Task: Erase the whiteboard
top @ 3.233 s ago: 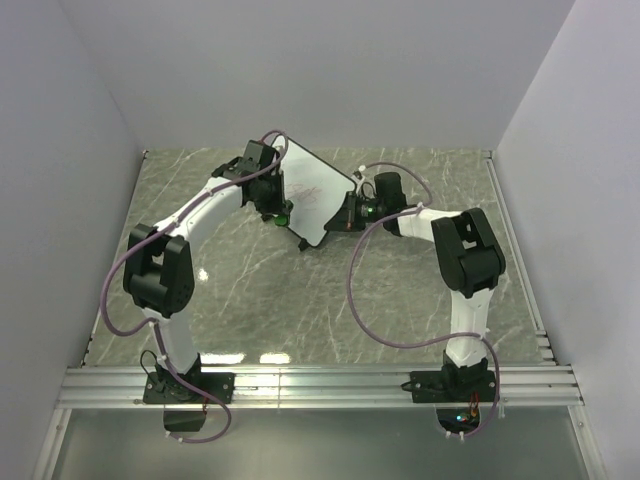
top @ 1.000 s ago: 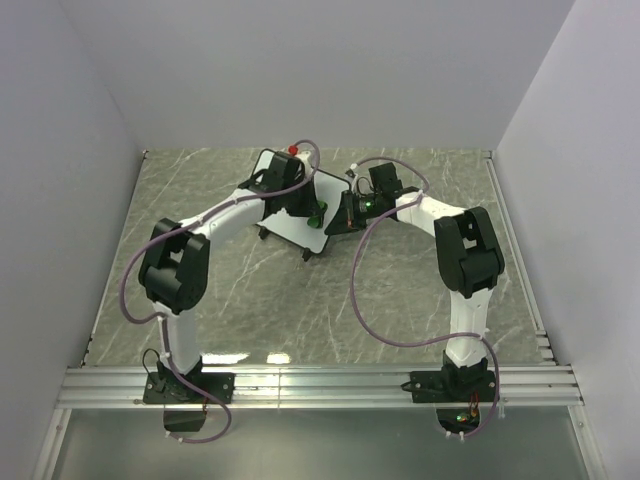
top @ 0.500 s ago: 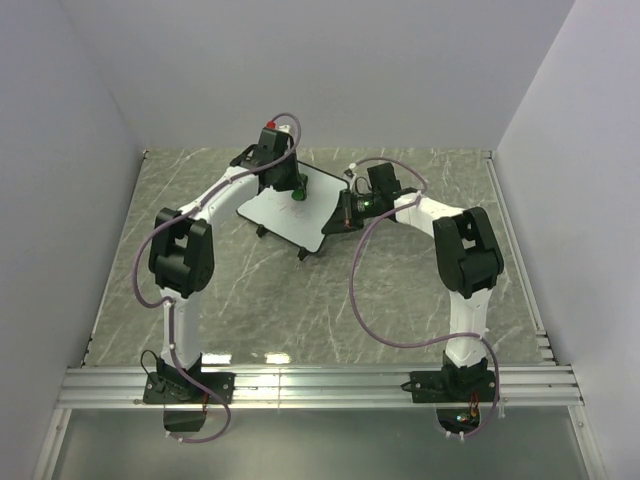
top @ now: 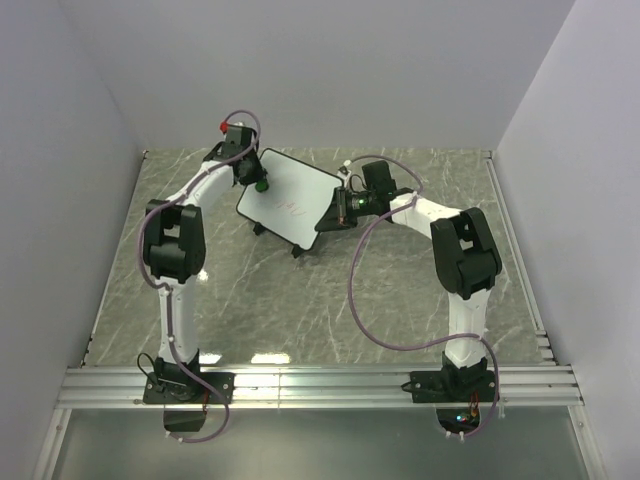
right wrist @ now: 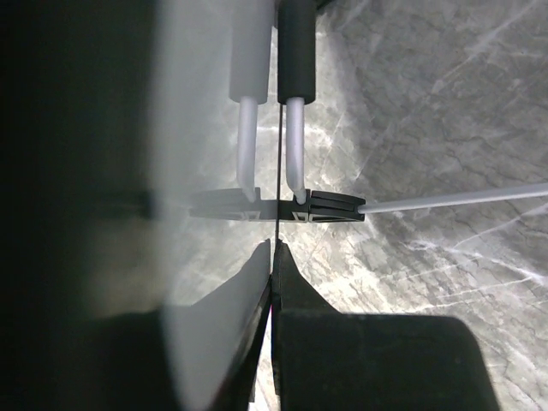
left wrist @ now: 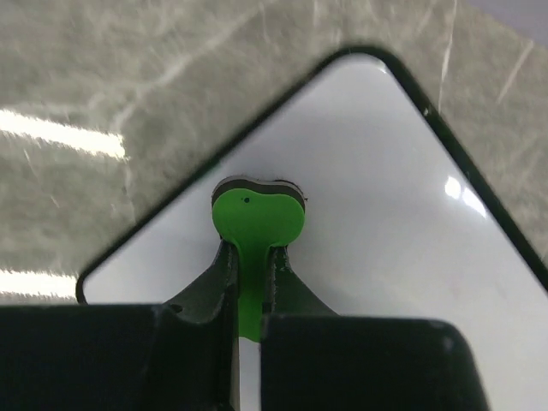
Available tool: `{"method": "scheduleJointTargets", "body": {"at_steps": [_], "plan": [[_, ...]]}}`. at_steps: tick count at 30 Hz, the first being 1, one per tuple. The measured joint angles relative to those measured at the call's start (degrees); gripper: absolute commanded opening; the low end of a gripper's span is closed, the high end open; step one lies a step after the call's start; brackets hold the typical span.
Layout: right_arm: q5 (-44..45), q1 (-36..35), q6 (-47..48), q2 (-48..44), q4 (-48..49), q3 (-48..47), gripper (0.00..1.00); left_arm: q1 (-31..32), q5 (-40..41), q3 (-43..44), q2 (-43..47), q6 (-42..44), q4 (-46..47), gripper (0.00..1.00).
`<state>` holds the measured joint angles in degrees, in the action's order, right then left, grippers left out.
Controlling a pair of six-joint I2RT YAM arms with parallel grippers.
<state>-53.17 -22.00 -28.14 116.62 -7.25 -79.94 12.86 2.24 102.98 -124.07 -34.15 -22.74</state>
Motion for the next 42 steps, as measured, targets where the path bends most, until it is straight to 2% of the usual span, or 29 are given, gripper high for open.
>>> {"method": "scheduleJointTargets", "body": {"at_steps": [5, 15, 20, 24, 31, 37, 42], "plan": [[-0.13, -0.39, -0.28, 0.00, 0.00, -0.76, 0.00, -2.73, 0.17, 6.60, -4.87, -1.22, -0.81, 0.00], [-1.18, -0.24, -0.79, 1.31, -2.69, -3.98, 0.00, -3.45, -3.82, 6.47, -5.66, -1.14, 2.14, 0.00], [-2.23, 0.26, -1.31, 1.90, -2.91, -4.42, 0.00, 0.52, -2.14, 0.96, -1.49, -0.98, 4.87, 0.00], [-2.34, 0.72, -1.88, 2.03, -2.91, -3.98, 0.00, 6.84, -0.28, -0.61, 1.92, -0.74, 5.35, 0.00], [-1.90, 2.32, -1.57, 3.13, -3.08, -2.49, 0.00, 17.88, -2.71, -2.38, 5.38, -1.29, 6.82, 0.00], [-1.70, 2.38, -0.26, 3.30, -1.77, -1.55, 0.00, 17.73, -4.59, -2.97, 5.68, -2.12, 6.01, 0.00], [-1.27, 2.32, 1.49, 3.30, -0.98, -0.52, 0.00, 16.63, -5.20, -8.68, 8.28, -2.01, 7.32, 0.00]]}}
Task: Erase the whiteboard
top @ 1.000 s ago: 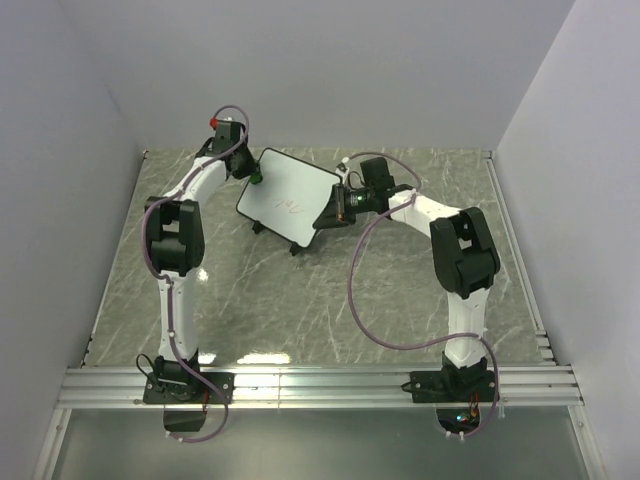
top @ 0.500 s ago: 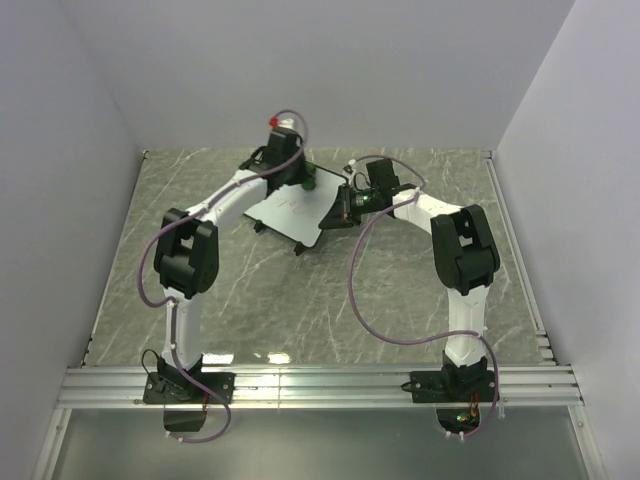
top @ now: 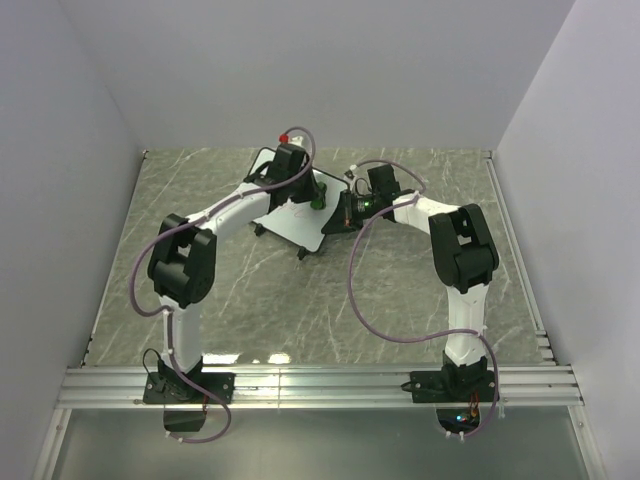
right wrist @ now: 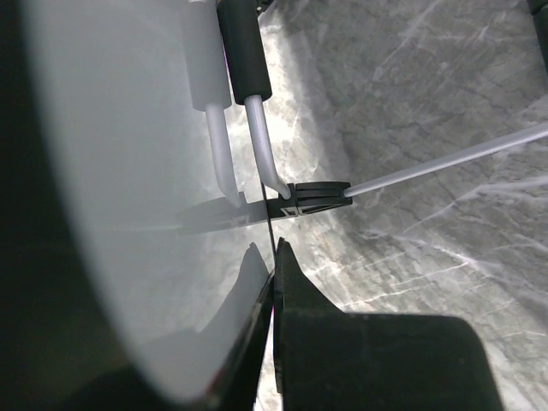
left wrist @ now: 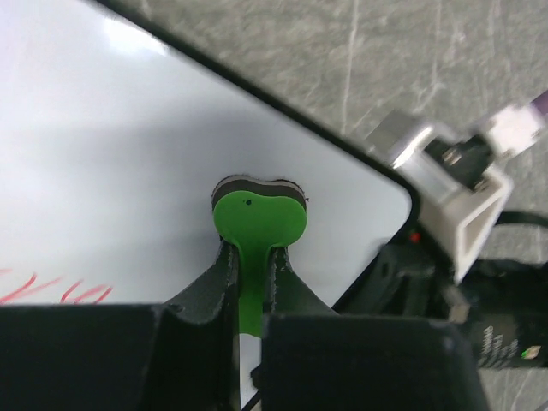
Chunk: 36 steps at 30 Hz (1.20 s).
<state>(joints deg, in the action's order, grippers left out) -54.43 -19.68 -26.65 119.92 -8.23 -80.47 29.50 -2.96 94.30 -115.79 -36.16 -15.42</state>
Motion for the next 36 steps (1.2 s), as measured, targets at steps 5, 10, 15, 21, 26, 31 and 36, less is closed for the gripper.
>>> {"method": "scheduleJointTargets", "body": {"at_steps": [5, 10, 15, 21, 26, 31, 36], "plan": [[0.52, 0.00, 1.55, 0.00, 0.13, 0.37, 0.00, 0.22, -0.46, -9.31, 4.44, 0.39, 2.91, 0.00], [0.85, 0.00, 2.10, 0.00, 1.03, 1.07, 0.00, 0.66, -0.87, -16.33, 7.52, 0.57, 4.79, 0.00], [0.96, 0.00, 2.16, 0.00, 1.79, 1.46, 0.00, 0.61, -0.92, -18.21, 8.20, 0.55, 6.14, 0.00], [1.07, -0.04, 2.27, 0.00, 2.89, 1.95, 0.00, -0.81, -2.29, -18.16, 7.78, 0.66, 6.12, 0.00], [1.44, -0.07, 2.84, -0.02, 3.34, 2.14, 0.00, -5.75, -4.83, -18.93, 7.43, 0.61, 5.14, 0.00], [1.16, -0.35, 2.93, -0.46, 3.50, 2.16, 0.00, -12.57, -3.48, -18.67, 6.64, 1.51, 2.10, 0.00], [1.29, -1.07, 2.29, -0.98, 3.98, 2.01, 0.00, -15.85, -1.09, -14.32, 3.91, 2.03, -3.02, 0.00]]}}
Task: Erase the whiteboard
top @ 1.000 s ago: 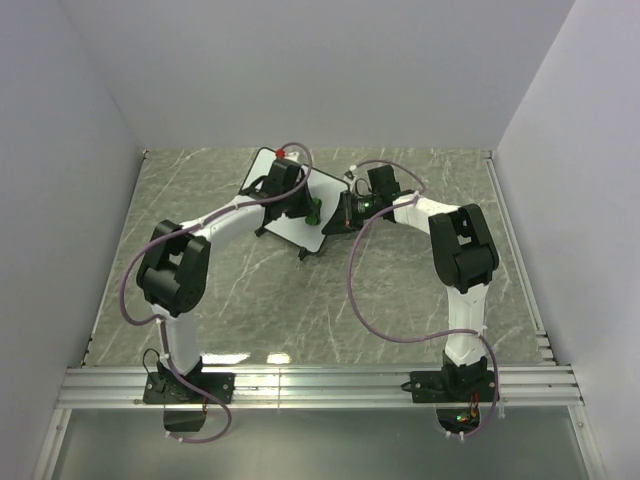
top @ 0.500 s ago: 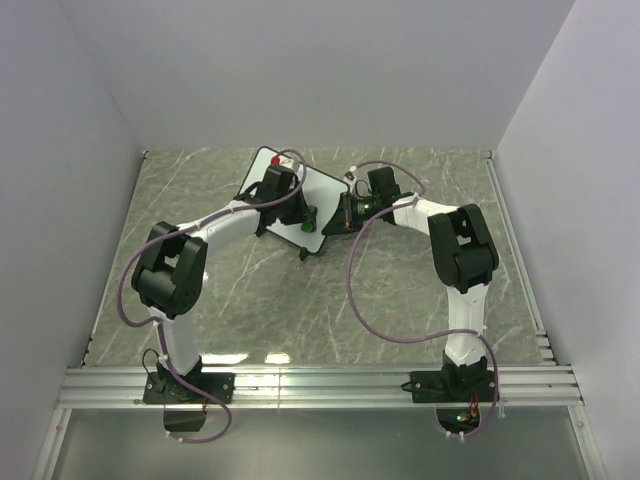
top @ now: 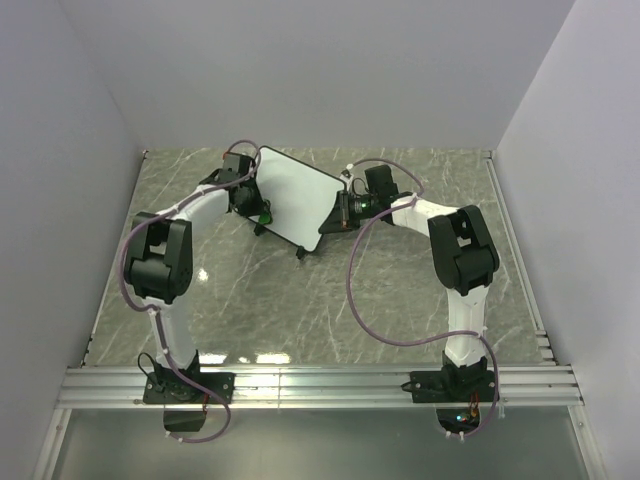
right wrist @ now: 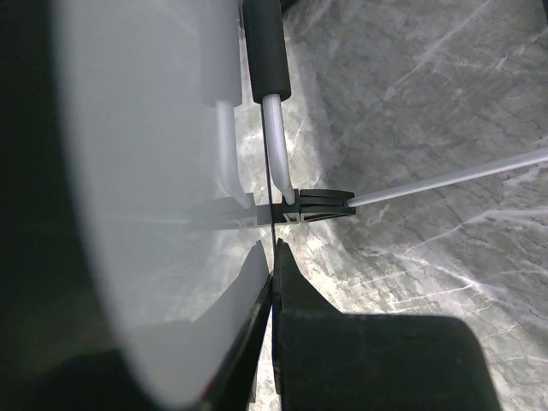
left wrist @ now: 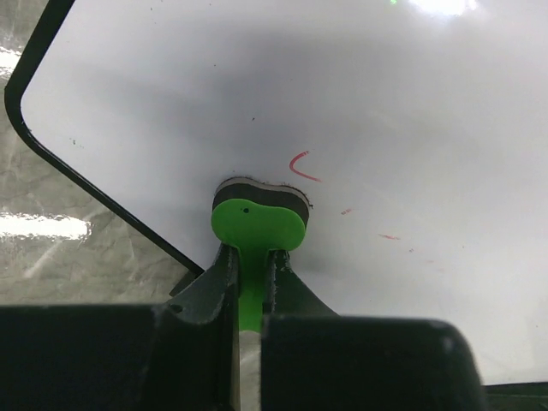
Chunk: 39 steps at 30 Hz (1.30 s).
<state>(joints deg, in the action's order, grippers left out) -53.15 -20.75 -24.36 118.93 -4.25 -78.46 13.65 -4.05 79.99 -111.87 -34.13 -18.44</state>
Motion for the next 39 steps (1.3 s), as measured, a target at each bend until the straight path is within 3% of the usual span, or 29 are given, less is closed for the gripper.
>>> {"method": "scheduleJointTargets", "body": {"at_steps": [10, 22, 30, 39], "plan": [[0.13, -0.07, -0.22, -0.04, -0.26, -0.22, 0.00, 1.14, 2.54, 7.02, -2.89, 0.22, -8.24, 0.00], [1.05, 0.28, -0.90, -0.02, -0.66, -0.76, 0.00, 5.60, 11.19, 23.02, -11.02, 0.61, -22.60, 0.00], [1.16, 0.33, -0.90, -0.02, -0.79, -0.79, 0.00, 6.91, 12.26, 24.79, -11.45, -0.87, -23.47, 0.00], [1.46, 0.68, -1.07, 0.22, -1.38, -0.79, 0.00, 11.58, 6.75, 26.25, -10.08, -4.00, -18.80, 0.00]]}}
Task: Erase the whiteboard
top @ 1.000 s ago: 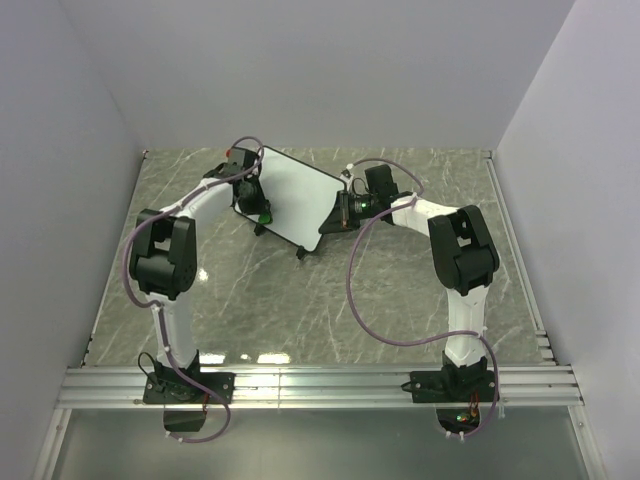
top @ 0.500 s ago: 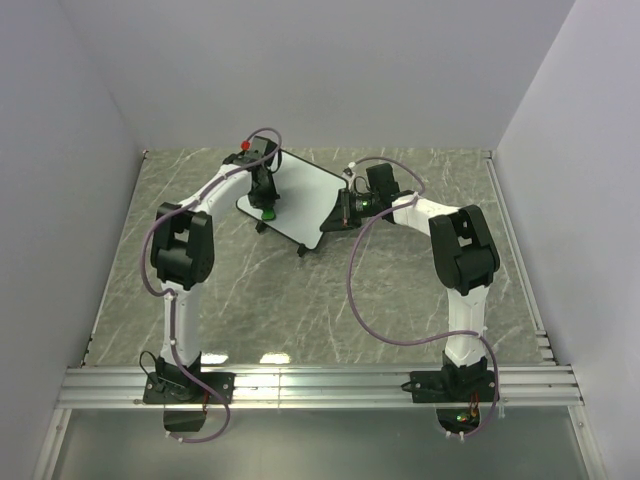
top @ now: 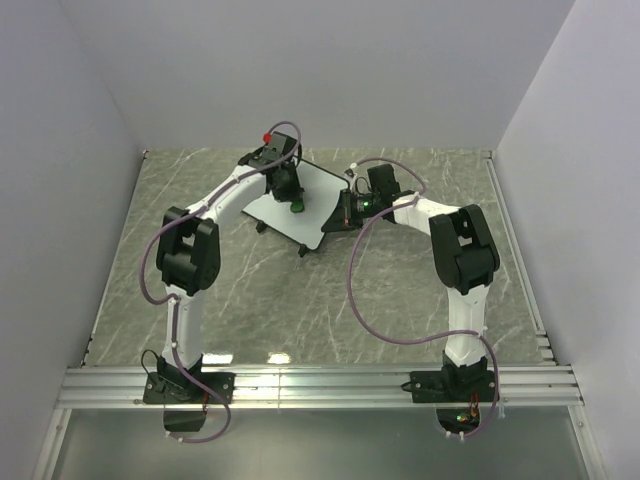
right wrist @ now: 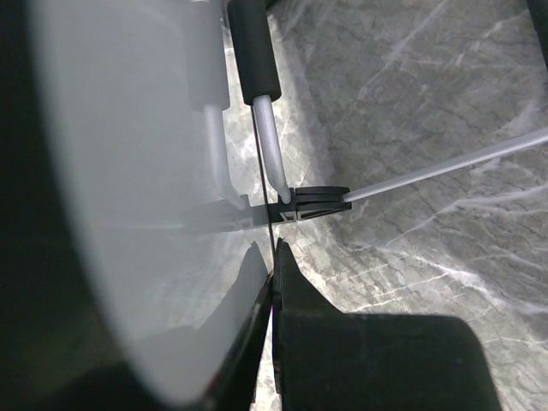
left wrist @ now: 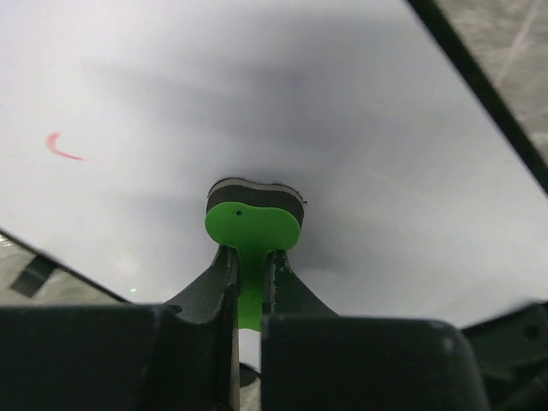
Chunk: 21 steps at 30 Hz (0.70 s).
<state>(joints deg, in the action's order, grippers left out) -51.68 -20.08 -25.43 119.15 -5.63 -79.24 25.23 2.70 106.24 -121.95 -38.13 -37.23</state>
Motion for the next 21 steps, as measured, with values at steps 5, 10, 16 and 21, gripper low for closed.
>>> {"method": "scheduleJointTargets", "body": {"at_steps": [5, 10, 16, 21], "plan": [[-0.02, 0.26, 0.02, 0.24, -0.26, 0.00, 0.00, 0.66, -1.81, -0.52, 0.44, -0.13, 1.92, 0.00], [0.02, 0.26, 0.00, 0.24, -0.13, 0.07, 0.00, -1.62, -5.40, -1.31, 0.39, 0.00, 2.86, 0.00], [-0.24, 0.22, 0.26, 0.24, 0.04, 0.07, 0.00, -7.85, -10.32, -6.99, 1.68, 0.02, 9.09, 0.00], [-0.81, -0.02, 0.74, 0.22, 0.37, -0.15, 0.00, -15.87, -10.91, -10.73, 0.90, 0.52, 12.09, 0.00]]}}
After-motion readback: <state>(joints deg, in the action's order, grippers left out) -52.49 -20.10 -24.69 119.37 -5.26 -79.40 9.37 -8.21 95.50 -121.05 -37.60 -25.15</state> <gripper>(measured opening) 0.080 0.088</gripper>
